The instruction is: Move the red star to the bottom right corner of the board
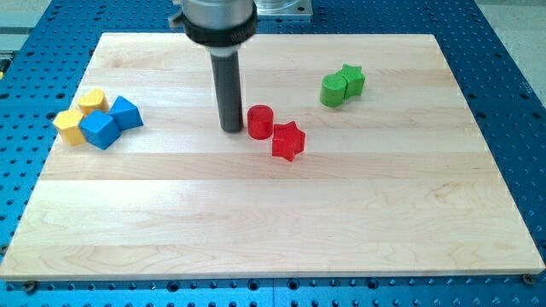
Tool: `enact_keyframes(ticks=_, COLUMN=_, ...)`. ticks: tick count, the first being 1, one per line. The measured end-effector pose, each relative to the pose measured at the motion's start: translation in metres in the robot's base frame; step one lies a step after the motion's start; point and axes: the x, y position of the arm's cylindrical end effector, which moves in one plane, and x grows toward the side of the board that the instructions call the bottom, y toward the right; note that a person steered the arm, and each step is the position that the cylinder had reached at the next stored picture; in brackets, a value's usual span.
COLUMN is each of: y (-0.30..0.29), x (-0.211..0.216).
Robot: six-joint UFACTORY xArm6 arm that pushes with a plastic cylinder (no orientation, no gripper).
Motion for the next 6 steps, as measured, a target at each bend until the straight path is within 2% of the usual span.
enact_keyframes(ticks=1, y=0.07, x=0.018)
enact_keyframes(ticks=2, y=0.099, x=0.028)
enact_keyframes(ticks=3, y=0.193, x=0.057)
enact_keyframes(ticks=4, y=0.192, x=0.051)
enact_keyframes(ticks=5, y=0.234, x=0.069)
enact_keyframes(ticks=6, y=0.233, x=0.099)
